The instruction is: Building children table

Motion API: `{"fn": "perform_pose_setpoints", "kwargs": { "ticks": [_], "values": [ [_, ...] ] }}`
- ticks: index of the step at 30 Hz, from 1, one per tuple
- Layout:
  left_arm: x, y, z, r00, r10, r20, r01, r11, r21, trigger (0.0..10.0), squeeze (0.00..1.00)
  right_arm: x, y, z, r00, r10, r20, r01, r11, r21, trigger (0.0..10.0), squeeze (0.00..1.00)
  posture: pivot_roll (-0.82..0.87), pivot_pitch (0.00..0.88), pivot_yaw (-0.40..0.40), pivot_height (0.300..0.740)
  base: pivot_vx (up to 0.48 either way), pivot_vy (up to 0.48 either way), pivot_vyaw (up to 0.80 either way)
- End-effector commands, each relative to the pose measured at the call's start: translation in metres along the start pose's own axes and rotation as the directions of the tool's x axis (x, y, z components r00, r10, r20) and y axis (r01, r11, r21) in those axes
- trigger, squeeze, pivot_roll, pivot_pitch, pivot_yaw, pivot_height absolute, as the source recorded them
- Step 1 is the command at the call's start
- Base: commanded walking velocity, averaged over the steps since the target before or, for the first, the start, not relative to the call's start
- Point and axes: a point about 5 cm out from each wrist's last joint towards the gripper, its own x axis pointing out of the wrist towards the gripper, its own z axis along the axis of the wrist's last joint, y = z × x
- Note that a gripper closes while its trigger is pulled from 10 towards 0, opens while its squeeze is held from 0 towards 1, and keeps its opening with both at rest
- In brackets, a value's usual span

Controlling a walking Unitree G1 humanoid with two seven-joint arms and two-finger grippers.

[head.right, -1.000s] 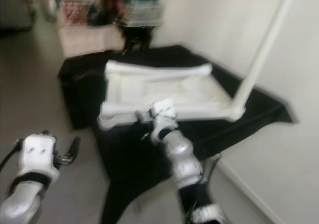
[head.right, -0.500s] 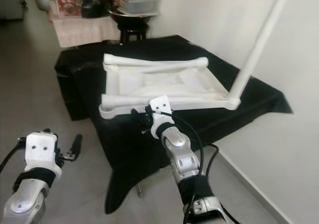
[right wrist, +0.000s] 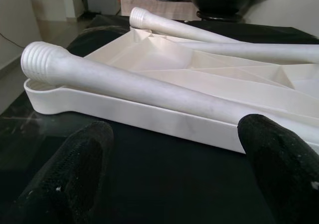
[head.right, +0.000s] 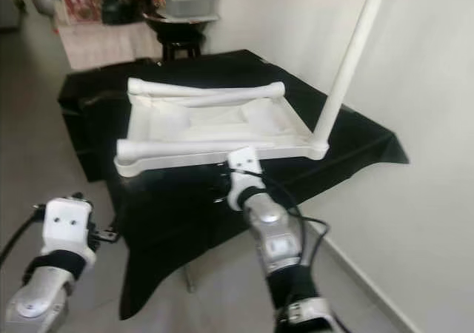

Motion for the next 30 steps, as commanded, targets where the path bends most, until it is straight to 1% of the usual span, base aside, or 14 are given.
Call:
{"fn": "perform_pose_setpoints", "kwargs": {
  "ticks": [1, 4, 6, 10, 14, 17, 19, 21, 22, 23, 27, 28, 29, 30],
  "values": [
    [0.0, 0.001, 0.001, 1.0, -0.003, 0.008, 0.003, 1.0, 0.004, 10.0, 0.0, 0.0, -0.004, 0.001, 1.0, -0.008, 0.001, 0.008, 1.0, 0.016, 10.0, 0.0, -0.06, 0.013, -0.085, 0.74, 0.0, 0.0, 0.0],
    [0.0, 0.001, 0.003, 1.0, -0.017, 0.018, 0.017, 1.0, 0.008, 10.0, 0.0, 0.0, -0.005, 0.001, 1.0, -0.007, 0.002, 0.007, 1.0, 0.025, 10.0, 0.0, -0.06, 0.013, -0.086, 0.74, 0.0, 0.0, 0.0],
    [0.0, 0.0, 0.006, 0.999, -0.034, 0.036, 0.034, 0.999, 0.002, 10.0, 0.0, 0.0, -0.006, 0.002, 1.0, -0.008, 0.009, 0.007, 0.999, 0.043, 10.0, 0.0, -0.06, 0.012, -0.086, 0.74, 0.276, 0.0, -0.4],
    [0.001, -0.001, 0.009, 0.998, -0.049, 0.046, 0.049, 0.999, 0.003, 10.0, 0.0, 0.0, -0.006, 0.003, 1.0, -0.006, 0.016, 0.005, 0.999, 0.04, 10.0, 0.0, -0.06, 0.013, -0.087, 0.74, 0.292, 0.0, 0.0],
    [0.003, -0.002, 0.014, 0.995, -0.073, 0.067, 0.072, 0.997, 0.012, 10.0, 0.0, 0.0, -0.006, 0.004, 1.0, -0.001, 0.023, 0.0, 0.998, 0.06, 10.0, 0.0, -0.06, 0.012, -0.089, 0.74, 0.291, 0.0, -0.65],
    [0.004, -0.003, 0.017, 0.993, -0.085, 0.076, 0.084, 0.996, 0.016, 10.0, 0.0, 0.0, -0.005, 0.004, 1.0, 0.005, 0.025, -0.006, 0.998, 0.057, 10.0, 0.0, -0.06, 0.013, -0.087, 0.74, 0.289, 0.0, 0.0],
    [0.007, -0.003, 0.023, 0.989, -0.112, 0.097, 0.11, 0.994, 0.026, 10.0, 0.0, 0.0, -0.005, 0.004, 1.0, 0.012, 0.026, -0.013, 0.998, 0.057, 10.0, 0.0, -0.07, 0.012, -0.086, 0.74, 0.291, 0.0, 0.0],
    [0.007, -0.003, 0.023, 0.989, -0.112, 0.097, 0.11, 0.994, 0.026, 10.0, 0.0, 0.0, -0.005, 0.004, 1.0, 0.012, 0.026, -0.013, 0.998, 0.057, 10.0, 0.0, -0.07, 0.012, -0.086, 0.74, 0.289, 0.0, 0.0],
    [0.011, -0.003, 0.029, 0.981, -0.149, 0.121, 0.144, 0.989, 0.046, 10.0, 0.0, 0.0, -0.005, 0.005, 1.0, 0.012, 0.029, -0.014, 0.998, 0.067, 10.0, 0.0, -0.07, 0.013, -0.085, 0.74, 0.289, 0.0, 0.0],
    [0.011, -0.003, 0.029, 0.981, -0.149, 0.121, 0.144, 0.989, 0.046, 10.0, 0.0, 0.0, -0.005, 0.005, 1.0, 0.012, 0.029, -0.014, 0.998, 0.067, 10.0, 0.0, -0.07, 0.013, -0.085, 0.74, 0.289, 0.0, 0.0],
    [0.014, -0.002, 0.036, 0.971, -0.197, 0.137, 0.185, 0.979, 0.09, 10.0, 0.0, 0.0, -0.007, 0.005, 0.999, 0.008, 0.032, -0.011, 0.995, 0.096, 10.0, 0.0, -0.07, 0.011, -0.085, 0.74, 0.287, 0.0, 0.0],
    [0.014, -0.002, 0.04, 0.966, -0.216, 0.142, 0.202, 0.973, 0.108, 10.0, 0.0, 0.0, -0.008, 0.005, 0.999, 0.007, 0.031, -0.011, 0.994, 0.108, 10.0, 0.0, -0.07, 0.009, -0.085, 0.74, 0.285, 0.0, 0.0],
    [0.015, -0.001, 0.044, 0.956, -0.259, 0.138, 0.237, 0.959, 0.157, 10.0, 0.0, 0.0, -0.009, 0.005, 1.0, 0.006, 0.031, -0.009, 0.993, 0.118, 10.0, 0.0, -0.06, 0.008, -0.087, 0.74, 0.0, 0.0, 0.0],
    [0.015, -0.001, 0.044, 0.956, -0.259, 0.138, 0.237, 0.959, 0.157, 10.0, 0.0, 0.0, -0.009, 0.005, 1.0, 0.006, 0.031, -0.009, 0.993, 0.118, 10.0, 0.0, -0.06, 0.008, -0.087, 0.74, 0.0, 0.0, 0.0]
  ]
}}
